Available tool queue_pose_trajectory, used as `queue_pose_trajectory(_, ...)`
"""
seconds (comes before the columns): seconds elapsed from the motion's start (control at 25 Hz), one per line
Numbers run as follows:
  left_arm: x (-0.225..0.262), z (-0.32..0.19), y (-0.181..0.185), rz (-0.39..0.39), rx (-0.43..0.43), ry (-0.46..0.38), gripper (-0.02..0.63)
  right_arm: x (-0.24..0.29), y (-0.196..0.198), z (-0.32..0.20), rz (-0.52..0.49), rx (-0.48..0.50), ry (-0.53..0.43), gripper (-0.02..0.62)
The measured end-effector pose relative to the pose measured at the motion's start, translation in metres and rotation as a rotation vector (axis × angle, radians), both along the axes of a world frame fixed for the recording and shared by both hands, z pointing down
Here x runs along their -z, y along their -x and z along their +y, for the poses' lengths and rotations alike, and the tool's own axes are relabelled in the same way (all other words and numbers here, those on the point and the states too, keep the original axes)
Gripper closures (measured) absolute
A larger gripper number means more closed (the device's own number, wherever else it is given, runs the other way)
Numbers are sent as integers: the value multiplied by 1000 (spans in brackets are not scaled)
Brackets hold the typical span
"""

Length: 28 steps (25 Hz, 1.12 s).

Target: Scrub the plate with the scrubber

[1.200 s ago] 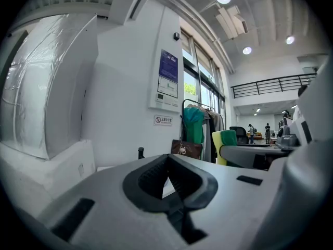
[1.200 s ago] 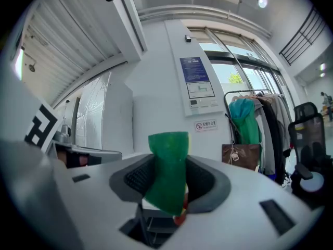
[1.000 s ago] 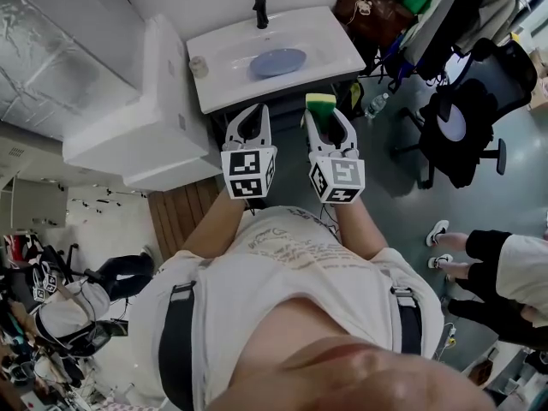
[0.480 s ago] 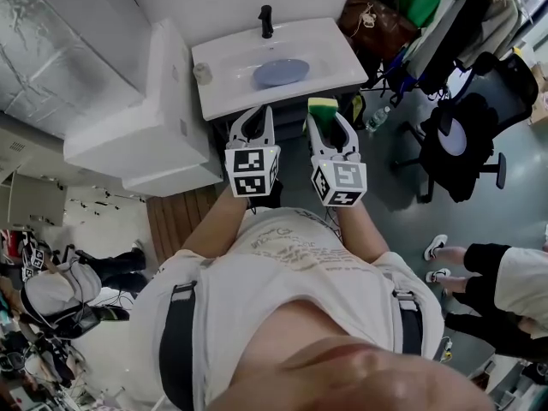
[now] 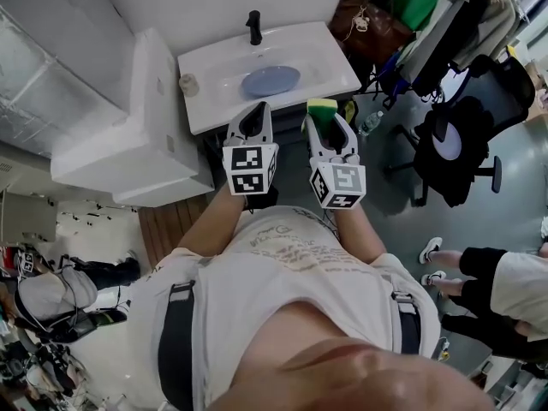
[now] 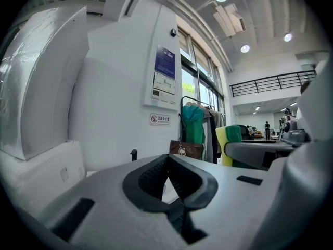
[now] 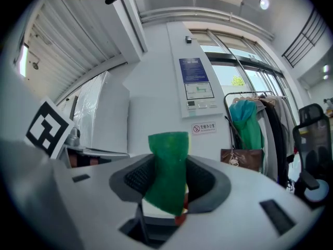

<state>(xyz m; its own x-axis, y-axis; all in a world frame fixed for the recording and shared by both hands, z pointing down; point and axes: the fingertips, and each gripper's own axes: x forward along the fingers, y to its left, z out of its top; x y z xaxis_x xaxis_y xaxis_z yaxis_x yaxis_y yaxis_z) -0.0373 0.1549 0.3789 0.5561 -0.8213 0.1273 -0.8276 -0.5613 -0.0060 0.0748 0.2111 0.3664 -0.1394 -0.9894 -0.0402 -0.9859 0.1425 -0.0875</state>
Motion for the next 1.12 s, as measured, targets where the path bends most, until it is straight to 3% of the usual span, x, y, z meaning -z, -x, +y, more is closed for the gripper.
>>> queue_pose_trajectory(0.64, -7, -147, -36, -29, -19, 38, 584, -11, -38, -144, -14, -26, 58, 417)
queue_pose_trajectory(1.12, -27, -265, -21, -29, -22, 132, 584, -19, -17, -274, 11, 15, 129, 416)
